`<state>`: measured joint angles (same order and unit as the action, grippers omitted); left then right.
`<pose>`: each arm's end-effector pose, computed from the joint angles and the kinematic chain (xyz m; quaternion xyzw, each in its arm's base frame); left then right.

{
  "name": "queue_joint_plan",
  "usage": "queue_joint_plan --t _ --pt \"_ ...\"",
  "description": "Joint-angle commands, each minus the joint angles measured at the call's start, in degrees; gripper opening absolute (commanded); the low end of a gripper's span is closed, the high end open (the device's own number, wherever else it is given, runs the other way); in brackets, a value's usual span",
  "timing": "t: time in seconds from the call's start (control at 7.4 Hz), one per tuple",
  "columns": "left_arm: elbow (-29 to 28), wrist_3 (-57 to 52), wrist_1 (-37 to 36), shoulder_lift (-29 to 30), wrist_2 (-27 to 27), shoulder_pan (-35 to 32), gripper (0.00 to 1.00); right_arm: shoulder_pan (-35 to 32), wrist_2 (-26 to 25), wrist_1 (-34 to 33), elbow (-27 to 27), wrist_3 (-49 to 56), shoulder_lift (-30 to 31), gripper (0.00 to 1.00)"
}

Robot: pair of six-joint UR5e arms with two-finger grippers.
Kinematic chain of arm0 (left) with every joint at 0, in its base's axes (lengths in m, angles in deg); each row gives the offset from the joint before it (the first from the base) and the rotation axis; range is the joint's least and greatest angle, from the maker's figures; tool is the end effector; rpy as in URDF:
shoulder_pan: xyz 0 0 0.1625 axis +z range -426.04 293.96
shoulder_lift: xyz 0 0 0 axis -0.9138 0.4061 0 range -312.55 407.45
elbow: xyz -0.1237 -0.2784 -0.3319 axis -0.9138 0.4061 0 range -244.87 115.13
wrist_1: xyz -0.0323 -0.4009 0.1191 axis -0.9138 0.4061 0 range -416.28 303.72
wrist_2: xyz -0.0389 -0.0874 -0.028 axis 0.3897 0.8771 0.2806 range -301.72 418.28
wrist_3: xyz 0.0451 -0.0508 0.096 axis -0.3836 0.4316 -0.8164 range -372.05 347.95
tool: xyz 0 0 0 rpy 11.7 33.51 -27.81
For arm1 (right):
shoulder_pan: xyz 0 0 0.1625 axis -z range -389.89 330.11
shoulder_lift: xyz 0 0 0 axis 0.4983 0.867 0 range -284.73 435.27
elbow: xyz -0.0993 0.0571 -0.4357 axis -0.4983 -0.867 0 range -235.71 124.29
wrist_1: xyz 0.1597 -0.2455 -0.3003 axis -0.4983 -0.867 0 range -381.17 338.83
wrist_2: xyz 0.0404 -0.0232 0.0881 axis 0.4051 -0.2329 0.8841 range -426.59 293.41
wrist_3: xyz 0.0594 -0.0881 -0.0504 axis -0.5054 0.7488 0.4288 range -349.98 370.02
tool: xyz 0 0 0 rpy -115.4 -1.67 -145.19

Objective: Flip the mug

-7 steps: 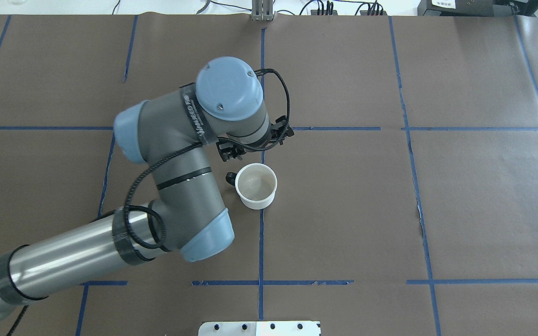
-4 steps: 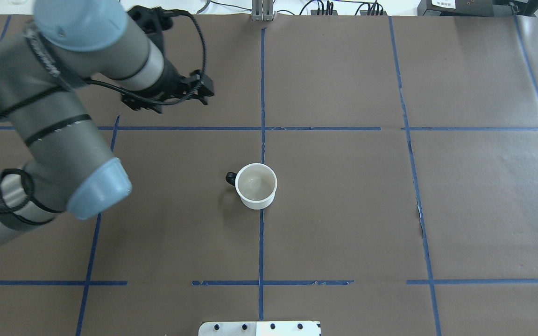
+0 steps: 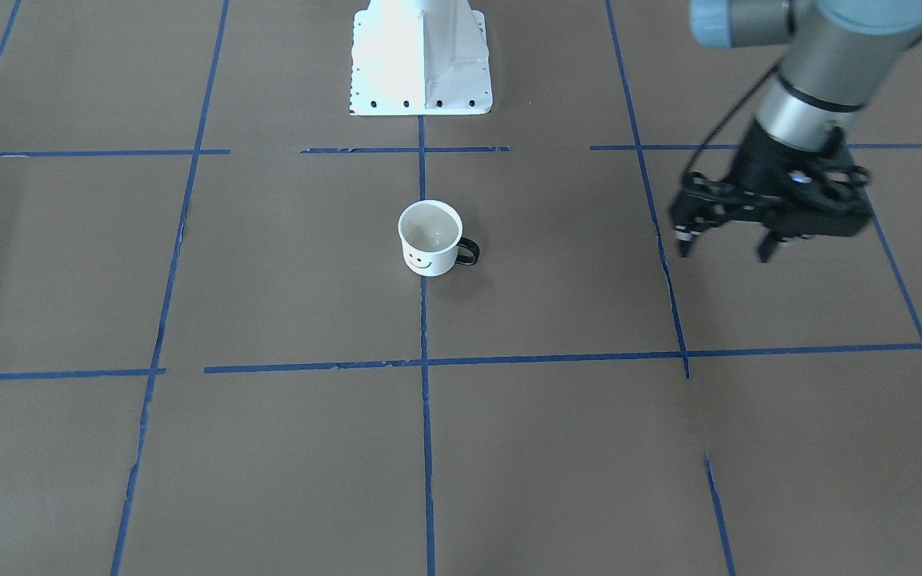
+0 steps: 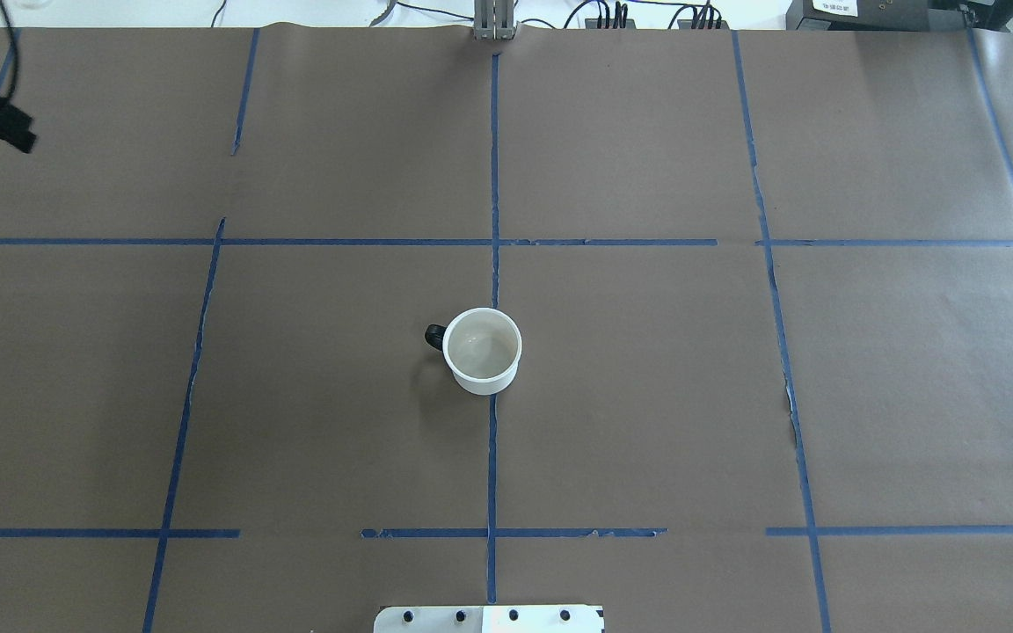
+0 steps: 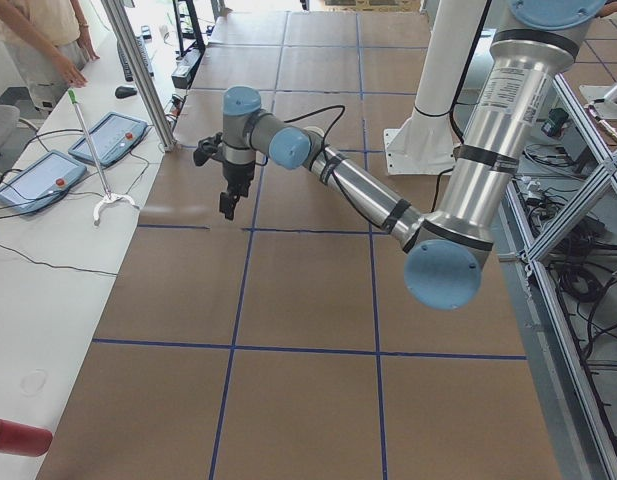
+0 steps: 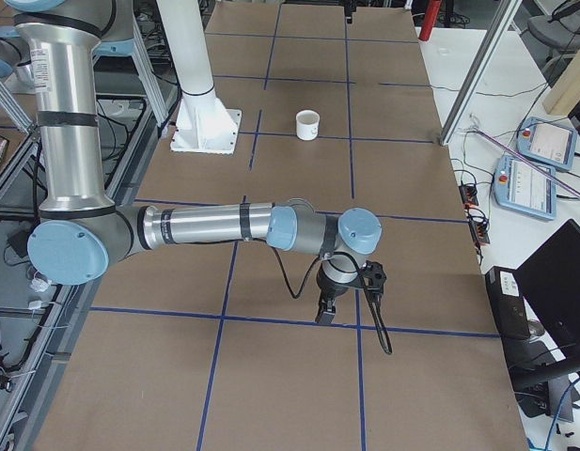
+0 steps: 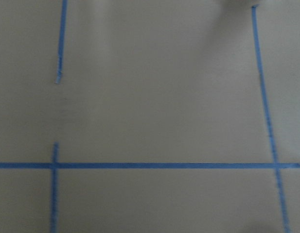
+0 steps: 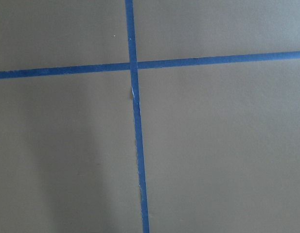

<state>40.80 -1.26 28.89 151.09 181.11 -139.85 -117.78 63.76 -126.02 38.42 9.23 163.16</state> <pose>0.0963 -0.5809 0.4542 0.1334 0.3160 0.1040 0.9336 0.0388 -0.4989 0.6731 -0.0791 -0.3420 0.0151 0.9362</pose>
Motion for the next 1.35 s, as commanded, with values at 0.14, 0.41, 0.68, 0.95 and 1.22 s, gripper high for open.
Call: queue_joint_plan --t 0.14,0.41,0.68,0.95,1.22 --pt "-11.5 -20.2 6.7 -10.8 11.0 -17.2 1.00 0.0 0.0 0.0 0.0 0.0 0.0 1.00" --pt "-13.6 -20.2 7.5 -12.9 12.0 -17.2 1.00 0.0 0.0 0.0 -0.1 0.0 0.0 1.00" --pt "-14.2 -20.0 7.3 -12.8 12.0 -17.2 1.00 0.0 0.0 0.0 0.0 0.0 0.0 1.00" --pt "-14.3 -20.1 7.5 -12.8 11.9 -17.2 1.00 0.0 0.0 0.0 0.0 0.0 0.0 1.00" --pt "-14.0 -20.3 7.7 -12.8 11.6 -17.2 1.00 0.0 0.0 0.0 0.0 0.0 0.0 1.00"
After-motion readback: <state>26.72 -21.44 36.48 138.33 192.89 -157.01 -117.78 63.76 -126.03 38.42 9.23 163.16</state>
